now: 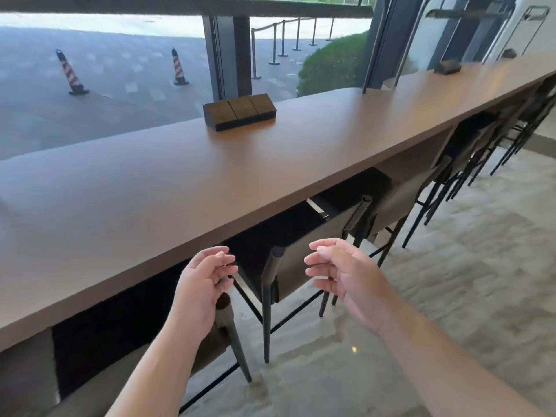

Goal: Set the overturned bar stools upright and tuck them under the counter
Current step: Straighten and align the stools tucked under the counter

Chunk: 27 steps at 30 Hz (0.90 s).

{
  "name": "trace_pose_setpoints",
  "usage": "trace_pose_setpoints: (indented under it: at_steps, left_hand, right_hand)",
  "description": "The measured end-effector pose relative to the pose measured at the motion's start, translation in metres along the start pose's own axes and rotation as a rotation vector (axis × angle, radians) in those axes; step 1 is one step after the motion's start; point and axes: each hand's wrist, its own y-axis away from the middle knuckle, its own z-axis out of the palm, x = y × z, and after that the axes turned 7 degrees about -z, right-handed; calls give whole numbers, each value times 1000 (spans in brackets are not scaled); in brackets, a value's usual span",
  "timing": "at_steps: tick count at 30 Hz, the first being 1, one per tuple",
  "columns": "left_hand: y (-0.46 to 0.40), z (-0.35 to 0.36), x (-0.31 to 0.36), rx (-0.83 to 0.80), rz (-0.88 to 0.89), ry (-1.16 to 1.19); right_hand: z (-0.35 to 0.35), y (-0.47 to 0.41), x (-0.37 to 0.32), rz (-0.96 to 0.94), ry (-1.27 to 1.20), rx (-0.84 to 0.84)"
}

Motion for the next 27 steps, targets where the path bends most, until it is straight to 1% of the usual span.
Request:
trace_pose_setpoints:
  at_steps: [5,9,15,21,27]
  left_hand:
    - [-8,-12,13,49,46,27]
    - [-9,-22,12,139,57,23]
    - [1,-21,1,271,67,25]
    - [13,6,-18,486,62,21]
    - [16,41,-35,678,62,31]
  right_hand:
    - [22,-33,0,40,12,-86]
    - [33,-61,4,63,8,-152]
    - [34,-98,23,138,-25,-300]
    - [16,-134,31,214,-16,-444]
    - [-5,-171,29,248,22,-547]
